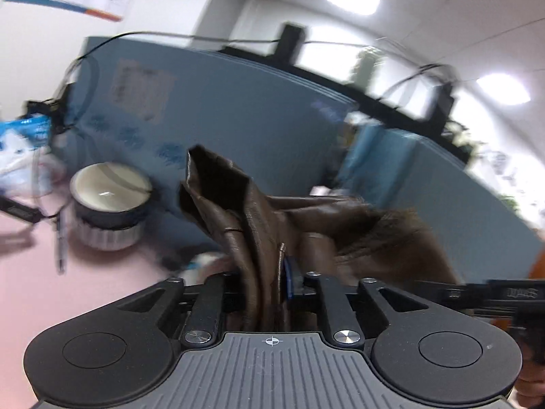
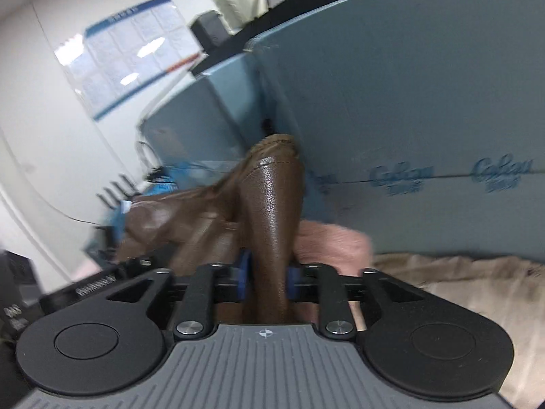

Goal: Fold clothes

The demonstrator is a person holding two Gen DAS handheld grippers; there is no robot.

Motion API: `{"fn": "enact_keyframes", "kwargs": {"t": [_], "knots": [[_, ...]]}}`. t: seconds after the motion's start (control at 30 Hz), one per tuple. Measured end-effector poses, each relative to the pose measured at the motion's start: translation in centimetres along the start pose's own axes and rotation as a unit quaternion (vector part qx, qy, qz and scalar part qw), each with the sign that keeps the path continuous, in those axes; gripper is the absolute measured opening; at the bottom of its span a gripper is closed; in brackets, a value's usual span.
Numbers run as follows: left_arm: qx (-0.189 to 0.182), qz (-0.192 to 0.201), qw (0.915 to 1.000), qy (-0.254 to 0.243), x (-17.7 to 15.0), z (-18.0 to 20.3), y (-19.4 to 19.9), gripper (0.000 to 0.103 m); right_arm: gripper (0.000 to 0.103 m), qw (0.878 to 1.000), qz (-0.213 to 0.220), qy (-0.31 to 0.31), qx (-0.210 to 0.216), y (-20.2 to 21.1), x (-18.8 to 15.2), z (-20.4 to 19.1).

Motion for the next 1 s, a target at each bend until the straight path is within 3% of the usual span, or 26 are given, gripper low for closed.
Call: {"fn": "enact_keyframes", "kwargs": {"t": [0.03,0.1,0.17,0.2,0.27,0.4,0.47,0.57,0.67,0.8,1.0], "knots": [[0.012,-0.003,0.9999,0.001,-0.1,-0.6,-0.1,0.03,0.043,1.0,-0.005,0.007,-0.021,-0.3,-0.1,0.7],[0.028,-0.016,0.9994,-0.009,-0.1,-0.9,-0.3,0.04,0.044,0.999,-0.016,0.013,-0.041,-0.5,-0.7,1.7],[0.044,-0.015,0.9989,-0.011,0.3,-0.8,0.1,0.055,0.053,0.999,-0.014,0.017,-0.045,0.2,-0.9,2.0],[0.048,-0.005,0.9988,-0.006,0.7,-0.7,0.5,0.058,0.062,0.999,-0.01,0.019,-0.047,0.6,-0.9,2.1],[0.066,0.022,0.9975,-0.006,1.4,-0.1,1.5,0.082,0.071,0.998,0.0,0.031,-0.05,1.9,-1.1,1.9],[0.108,0.073,0.9902,-0.051,2.1,2.6,5.0,0.09,0.084,0.997,0.013,0.053,-0.06,5.1,-2.4,1.7],[0.131,0.091,0.9847,-0.069,1.2,3.9,7.5,0.101,0.086,0.996,0.013,0.063,-0.059,6.9,-3.9,1.6],[0.146,0.075,0.9838,-0.073,-1.9,5.4,9.9,0.101,0.087,0.996,-0.021,0.07,-0.044,7.8,-7.6,1.2],[0.161,0.028,0.9847,-0.061,-5.6,5.6,10.7,0.101,0.087,0.995,-0.063,0.072,-0.041,7.9,-11.6,1.2],[0.198,0.004,0.9786,-0.056,-8.8,6.1,13.0,0.101,0.087,0.989,-0.098,0.102,-0.03,7.9,-15.6,0.8],[0.303,-0.029,0.9521,-0.03,-14.1,7.0,16.3,0.101,0.089,0.98,-0.082,0.17,-0.061,7.0,-18.2,0.9]]}}
Point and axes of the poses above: each gripper's, at about its wrist camera, not at the fingertips, and y roughly against the way its jaws point, z to its right, x to its top, the point moved 8 cm from there along -y, roughly the way its jaws point, and after that the axes turned 6 degrees about z, right-handed, at the moved point
